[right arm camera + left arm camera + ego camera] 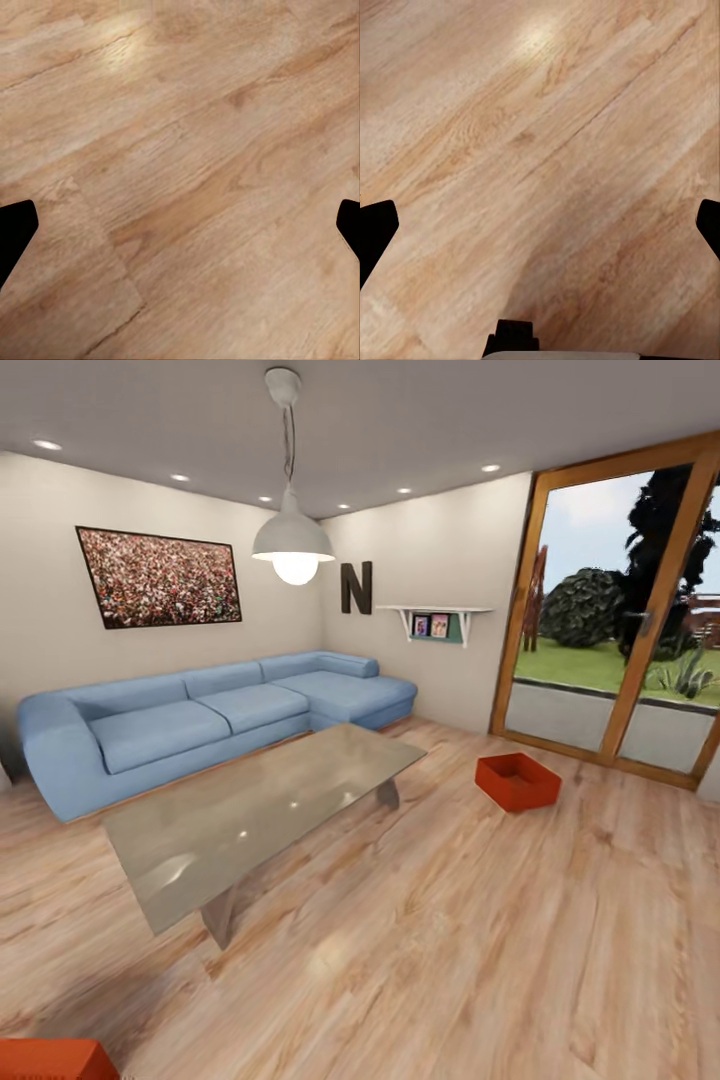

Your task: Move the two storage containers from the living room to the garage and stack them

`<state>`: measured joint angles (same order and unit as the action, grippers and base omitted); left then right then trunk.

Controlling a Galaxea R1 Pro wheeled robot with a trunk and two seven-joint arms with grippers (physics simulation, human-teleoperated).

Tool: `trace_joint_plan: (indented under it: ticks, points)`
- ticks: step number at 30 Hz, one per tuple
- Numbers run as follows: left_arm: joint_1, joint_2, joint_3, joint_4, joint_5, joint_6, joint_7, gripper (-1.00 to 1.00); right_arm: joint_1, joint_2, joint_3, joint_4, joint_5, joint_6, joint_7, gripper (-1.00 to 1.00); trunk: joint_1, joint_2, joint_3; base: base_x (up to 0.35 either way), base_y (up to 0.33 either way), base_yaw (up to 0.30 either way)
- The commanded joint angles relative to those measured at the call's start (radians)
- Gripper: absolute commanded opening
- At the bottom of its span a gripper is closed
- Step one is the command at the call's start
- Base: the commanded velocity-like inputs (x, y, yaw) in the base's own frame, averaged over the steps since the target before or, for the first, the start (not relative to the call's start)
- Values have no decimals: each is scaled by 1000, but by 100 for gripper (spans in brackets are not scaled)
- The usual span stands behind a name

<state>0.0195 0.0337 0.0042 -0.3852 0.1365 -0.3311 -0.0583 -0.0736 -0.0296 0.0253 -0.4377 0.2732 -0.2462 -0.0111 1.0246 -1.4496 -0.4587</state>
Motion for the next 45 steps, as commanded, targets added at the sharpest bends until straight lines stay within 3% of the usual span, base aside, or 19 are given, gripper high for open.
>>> trace_joint_plan:
  ticks: [1,13,35,45]
  points:
    - [0,0,0,-1,10,0,-6,100,-1,0,2,1,3,-2,-1,100,0,0,-1,210,-105,298]
    - [0,0,0,-1,11,0,-6,100,0,-1,2,1,3,-2,-1,100,0,0,-1,137,-96,298]
    - [0,2,0,-1,12,3,-6,100,0,-1,2,1,3,-2,-1,100,0,0,-1,9,-6,298]
    - [0,1,1,-1,12,3,-6,100,0,-1,2,1,3,-2,-1,100,0,0,-1,275,-43,298]
